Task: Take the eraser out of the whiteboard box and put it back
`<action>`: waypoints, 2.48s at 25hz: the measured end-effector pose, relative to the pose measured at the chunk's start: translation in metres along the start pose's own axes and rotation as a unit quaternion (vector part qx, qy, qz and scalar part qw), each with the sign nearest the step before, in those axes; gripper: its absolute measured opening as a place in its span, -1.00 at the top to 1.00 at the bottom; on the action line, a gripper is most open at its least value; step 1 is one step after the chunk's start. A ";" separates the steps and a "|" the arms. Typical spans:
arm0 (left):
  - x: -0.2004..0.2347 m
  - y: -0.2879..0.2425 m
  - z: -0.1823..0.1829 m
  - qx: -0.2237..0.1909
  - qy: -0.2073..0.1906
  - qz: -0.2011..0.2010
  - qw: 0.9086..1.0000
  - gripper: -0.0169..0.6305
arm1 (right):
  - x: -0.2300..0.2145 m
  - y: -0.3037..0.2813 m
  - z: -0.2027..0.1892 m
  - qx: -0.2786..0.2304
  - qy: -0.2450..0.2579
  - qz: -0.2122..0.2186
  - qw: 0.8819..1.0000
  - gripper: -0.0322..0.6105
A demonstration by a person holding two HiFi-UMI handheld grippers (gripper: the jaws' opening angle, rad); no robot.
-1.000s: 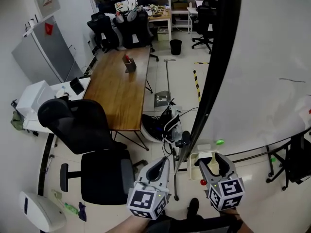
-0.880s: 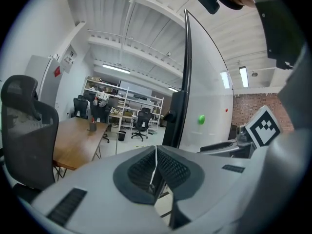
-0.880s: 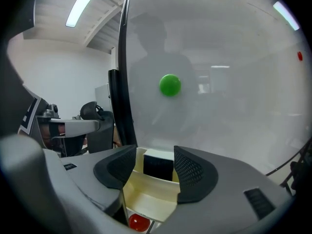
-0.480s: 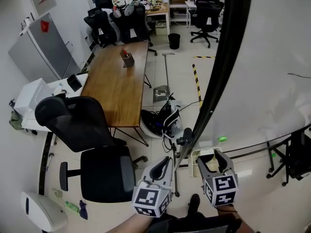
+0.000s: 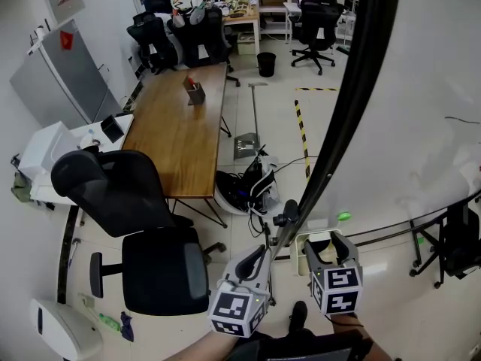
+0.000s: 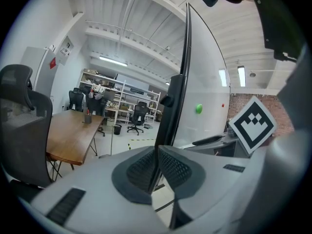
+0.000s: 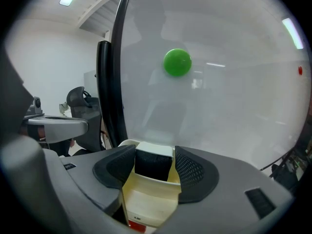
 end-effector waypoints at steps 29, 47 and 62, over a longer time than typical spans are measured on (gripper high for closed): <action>-0.036 0.077 0.148 -0.140 -0.044 -0.018 0.989 0.91 | 0.015 0.184 0.137 -0.203 0.003 0.144 0.969 0.06; -0.084 0.086 0.160 -0.150 -0.052 -0.003 0.987 0.91 | -0.017 0.222 0.141 -0.221 -0.015 0.175 0.959 0.06; -0.095 0.102 0.174 -0.164 -0.073 -0.014 0.984 0.91 | -0.008 0.239 0.146 -0.225 -0.009 0.189 0.956 0.06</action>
Point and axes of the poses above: the fingertips, and each gripper's own axes: y backward along the fingers, x to its left, z out of its top, the point moved 3 cm from there along y, backward along the fingers, and after that the axes turned 8 degrees about -y, right-handed, at the moved point
